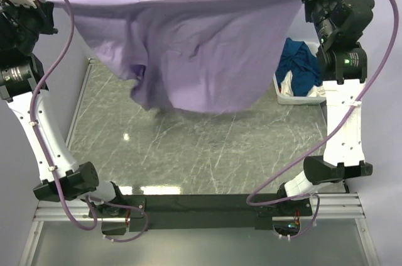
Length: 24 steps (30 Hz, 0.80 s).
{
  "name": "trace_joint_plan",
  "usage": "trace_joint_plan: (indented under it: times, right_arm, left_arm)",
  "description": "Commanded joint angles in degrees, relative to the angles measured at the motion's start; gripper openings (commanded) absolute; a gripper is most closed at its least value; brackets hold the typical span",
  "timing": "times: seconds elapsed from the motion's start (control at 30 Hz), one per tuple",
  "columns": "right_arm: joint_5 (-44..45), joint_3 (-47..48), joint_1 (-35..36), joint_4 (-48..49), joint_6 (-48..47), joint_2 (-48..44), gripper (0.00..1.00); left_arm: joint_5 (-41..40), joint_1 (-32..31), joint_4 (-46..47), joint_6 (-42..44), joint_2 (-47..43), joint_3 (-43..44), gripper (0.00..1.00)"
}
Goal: Fold and stack the t-shirts
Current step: Flatten the tshirt out
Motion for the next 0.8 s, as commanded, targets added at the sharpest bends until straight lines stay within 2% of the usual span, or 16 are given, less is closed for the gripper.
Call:
trace_joint_plan:
  times: [0.0, 0.1, 0.23, 0.37, 0.47, 0.6, 0.77]
  right_arm:
    - [2.03, 5.27, 0.02, 2.85, 1.25, -1.89, 0.00]
    - [2.65, 6.32, 1.69, 3.64, 0.19, -1.45, 0.00]
    - [2.73, 6.33, 2.58, 4.08, -1.47, -1.80, 0.00]
    - [2.74, 4.58, 2.67, 4.08, -1.56, -4.17, 0.00]
    - [3.17, 1.07, 2.67, 6.72, -2.09, -7.25, 0.00]
    - [4.22, 3.85, 2.67, 7.52, -1.57, -7.43, 0.00]
    - [3.70, 5.89, 2.67, 8.13, -0.34, -9.36, 0.00]
  left_arm:
    - [-2.82, 1.50, 8.10, -5.36, -1.44, 2.32, 0.00]
    - [-2.28, 1.50, 11.27, -6.42, -2.15, 1.08, 0.00]
    - [-2.38, 1.50, 9.70, -5.81, -2.41, 2.05, 0.00]
    - [-1.67, 1.50, 12.94, -4.58, -8.63, -4.87, 0.00]
    - [-4.11, 1.50, 14.79, -4.67, -11.63, -7.26, 0.00]
    - [-8.95, 1.59, 16.90, -4.84, -13.05, -5.52, 0.00]
    - [-11.07, 1.59, 16.55, -4.32, -14.36, -1.13, 0.00]
